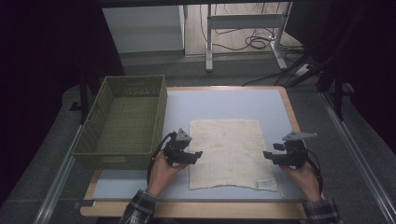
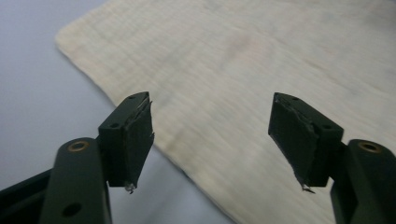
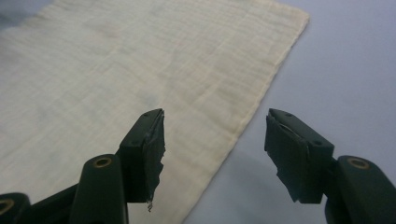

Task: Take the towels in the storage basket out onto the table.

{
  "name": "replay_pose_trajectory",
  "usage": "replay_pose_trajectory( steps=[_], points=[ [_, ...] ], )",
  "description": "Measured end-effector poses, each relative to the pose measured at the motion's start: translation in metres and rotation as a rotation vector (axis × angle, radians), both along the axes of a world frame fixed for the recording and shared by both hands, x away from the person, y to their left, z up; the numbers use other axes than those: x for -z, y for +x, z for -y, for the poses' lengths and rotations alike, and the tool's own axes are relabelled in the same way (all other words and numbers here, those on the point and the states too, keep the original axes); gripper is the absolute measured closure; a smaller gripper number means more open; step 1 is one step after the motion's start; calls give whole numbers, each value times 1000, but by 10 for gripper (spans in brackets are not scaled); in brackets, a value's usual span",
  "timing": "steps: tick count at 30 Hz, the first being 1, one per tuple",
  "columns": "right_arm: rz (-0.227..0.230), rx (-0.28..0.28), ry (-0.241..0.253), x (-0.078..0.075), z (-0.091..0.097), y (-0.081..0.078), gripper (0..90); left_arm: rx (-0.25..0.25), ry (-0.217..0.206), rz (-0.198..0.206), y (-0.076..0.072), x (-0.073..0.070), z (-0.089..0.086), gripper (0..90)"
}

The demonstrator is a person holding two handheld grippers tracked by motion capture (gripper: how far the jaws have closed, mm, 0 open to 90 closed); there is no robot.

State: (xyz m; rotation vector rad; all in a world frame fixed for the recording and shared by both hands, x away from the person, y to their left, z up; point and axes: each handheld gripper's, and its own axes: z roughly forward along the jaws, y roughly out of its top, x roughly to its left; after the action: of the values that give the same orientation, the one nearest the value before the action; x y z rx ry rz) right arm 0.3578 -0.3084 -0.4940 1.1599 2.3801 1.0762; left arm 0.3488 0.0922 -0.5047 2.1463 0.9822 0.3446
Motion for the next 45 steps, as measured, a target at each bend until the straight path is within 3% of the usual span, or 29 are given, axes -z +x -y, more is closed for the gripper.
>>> replay_pose_trajectory(
  steps=[3,9,17,21,27,37,40,42,45],
  points=[
    [-7,5,-5,1,-2,12,385,-24,35,9,13,5,1,392],
    [-10,33,-15,4,-2,39,454,-103,42,33,37,8,1,521],
    [0,42,-29,7,-5,72,640,-171,92,50,73,13,7,608],
    [19,60,-24,7,-7,88,701,-203,61,41,85,15,5,616],
    [45,77,-44,10,-17,111,718,-238,53,45,97,21,1,642],
    [42,91,-82,17,-32,137,690,-285,56,42,115,26,-4,602],
    [45,87,-129,20,-37,143,689,-277,74,37,117,31,-1,598],
    [47,86,-136,23,-39,144,723,-281,31,21,118,33,-2,617],
    [21,77,-109,23,-40,143,836,-268,-27,-8,120,34,-3,747]
  ],
)
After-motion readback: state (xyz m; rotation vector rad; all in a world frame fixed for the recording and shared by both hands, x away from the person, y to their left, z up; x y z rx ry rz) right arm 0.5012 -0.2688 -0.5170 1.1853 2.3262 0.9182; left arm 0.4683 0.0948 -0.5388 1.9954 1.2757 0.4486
